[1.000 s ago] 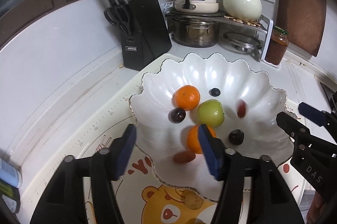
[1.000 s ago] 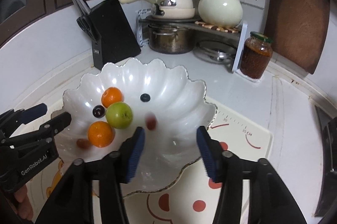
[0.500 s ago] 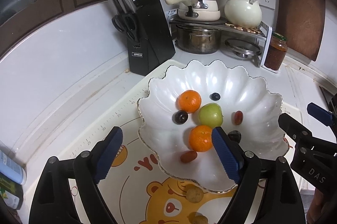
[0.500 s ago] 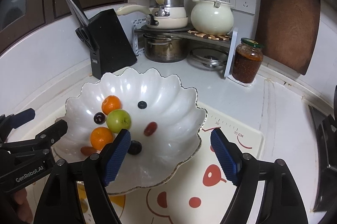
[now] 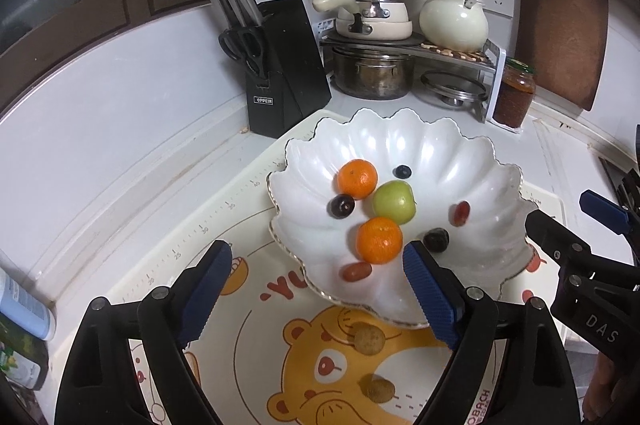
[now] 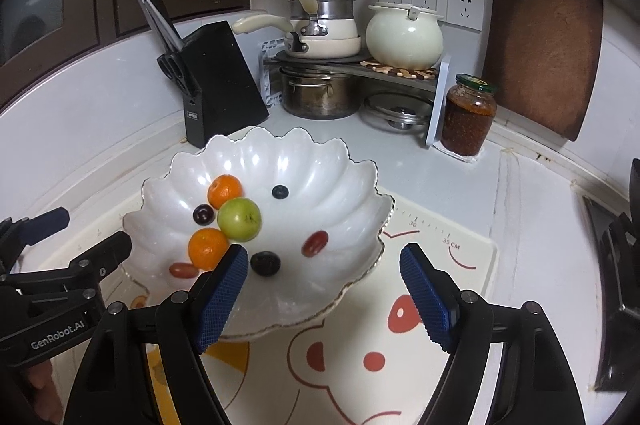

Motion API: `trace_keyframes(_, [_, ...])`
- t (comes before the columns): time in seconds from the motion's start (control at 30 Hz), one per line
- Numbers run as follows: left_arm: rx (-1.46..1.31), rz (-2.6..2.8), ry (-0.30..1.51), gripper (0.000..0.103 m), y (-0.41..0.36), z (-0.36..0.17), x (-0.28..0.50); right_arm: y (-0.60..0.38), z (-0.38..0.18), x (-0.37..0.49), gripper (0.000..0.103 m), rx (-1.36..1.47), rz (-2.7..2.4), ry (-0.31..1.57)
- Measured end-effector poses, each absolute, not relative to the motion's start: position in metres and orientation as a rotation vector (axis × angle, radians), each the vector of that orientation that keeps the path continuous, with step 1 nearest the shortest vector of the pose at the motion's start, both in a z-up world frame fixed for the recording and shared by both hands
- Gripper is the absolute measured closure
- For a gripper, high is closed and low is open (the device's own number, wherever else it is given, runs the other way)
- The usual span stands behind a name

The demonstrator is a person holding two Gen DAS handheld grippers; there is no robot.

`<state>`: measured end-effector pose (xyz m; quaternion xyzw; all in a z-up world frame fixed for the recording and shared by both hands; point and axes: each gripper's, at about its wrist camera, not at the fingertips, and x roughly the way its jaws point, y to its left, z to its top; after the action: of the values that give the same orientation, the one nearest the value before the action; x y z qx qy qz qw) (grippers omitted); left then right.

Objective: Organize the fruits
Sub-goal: 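Move both open grippers back down toward the brown longans on the mat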

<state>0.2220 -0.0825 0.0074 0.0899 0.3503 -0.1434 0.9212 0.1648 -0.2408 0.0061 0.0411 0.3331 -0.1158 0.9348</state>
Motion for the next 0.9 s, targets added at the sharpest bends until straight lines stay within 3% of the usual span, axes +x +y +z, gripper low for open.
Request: trace_keyframes(0.9, [0.262, -0.370, 0.758, 0.018, -0.059, -0.021, 0.180, -0.205, -0.032, 0.120, 0.024, 0.060, -0.189, 0.756])
